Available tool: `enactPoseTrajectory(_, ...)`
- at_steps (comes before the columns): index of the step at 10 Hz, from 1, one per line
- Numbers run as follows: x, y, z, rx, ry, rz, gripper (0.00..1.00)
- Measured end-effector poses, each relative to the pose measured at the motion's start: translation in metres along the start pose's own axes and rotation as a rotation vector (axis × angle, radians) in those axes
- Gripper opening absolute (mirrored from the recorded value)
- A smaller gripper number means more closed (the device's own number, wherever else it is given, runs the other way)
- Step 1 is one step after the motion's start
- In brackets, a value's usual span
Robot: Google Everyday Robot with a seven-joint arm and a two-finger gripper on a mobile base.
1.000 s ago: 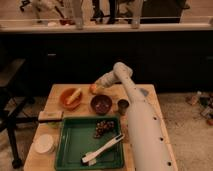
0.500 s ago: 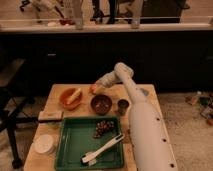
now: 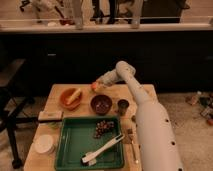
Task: Place apple in paper cup
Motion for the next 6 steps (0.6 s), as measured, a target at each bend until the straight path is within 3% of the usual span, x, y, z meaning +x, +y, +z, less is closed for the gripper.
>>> enactPoseTrajectory(6,-0.049,0.029,-0.021,-0.012,-0.02,-0.14,0.0)
